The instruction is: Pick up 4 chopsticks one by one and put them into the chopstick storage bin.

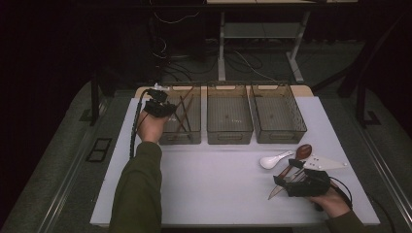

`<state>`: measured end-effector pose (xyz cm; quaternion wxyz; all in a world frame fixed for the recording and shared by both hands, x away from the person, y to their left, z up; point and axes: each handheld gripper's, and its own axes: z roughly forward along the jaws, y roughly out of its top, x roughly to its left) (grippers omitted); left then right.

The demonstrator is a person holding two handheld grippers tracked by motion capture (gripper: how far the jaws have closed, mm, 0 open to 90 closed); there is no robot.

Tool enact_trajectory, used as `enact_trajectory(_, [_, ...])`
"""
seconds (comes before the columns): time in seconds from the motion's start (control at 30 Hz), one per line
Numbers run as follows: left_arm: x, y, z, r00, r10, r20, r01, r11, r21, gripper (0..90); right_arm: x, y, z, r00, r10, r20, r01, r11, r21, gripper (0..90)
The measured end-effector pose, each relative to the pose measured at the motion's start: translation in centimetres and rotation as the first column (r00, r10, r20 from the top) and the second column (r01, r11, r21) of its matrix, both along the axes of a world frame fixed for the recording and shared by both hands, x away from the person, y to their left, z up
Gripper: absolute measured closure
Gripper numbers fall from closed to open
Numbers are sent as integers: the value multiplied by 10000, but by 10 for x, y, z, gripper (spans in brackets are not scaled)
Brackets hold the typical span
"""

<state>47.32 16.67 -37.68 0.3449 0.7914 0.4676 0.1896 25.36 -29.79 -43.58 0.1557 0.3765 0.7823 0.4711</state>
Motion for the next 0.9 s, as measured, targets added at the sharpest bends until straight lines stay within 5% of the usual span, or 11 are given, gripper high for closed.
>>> enact_trajectory(0.07, [1, -1, -2, 9998, 155, -97, -156, 9999, -27, 824, 0, 0, 0, 10000, 26, 35, -26, 10000, -8, 110])
enact_trajectory(0.2, [0, -2, -1, 9989, 423, 201, -419, 9989, -222, 656, 0, 0, 0, 10000, 47, 55, -47, 10000, -37, 110])
enact_trajectory(0.53, [-5, -3, 6, 9988, -279, 409, 305, 9974, -649, 527, 0, 1, -1, 10000, 39, -13, -39, 10000, -61, 111])
enact_trajectory(0.9, [-21, -8, 19, 9909, -1197, 619, 1246, 9888, -826, 393, 0, 1, -1, 10000, 41, -24, -42, 10000, -89, 111])
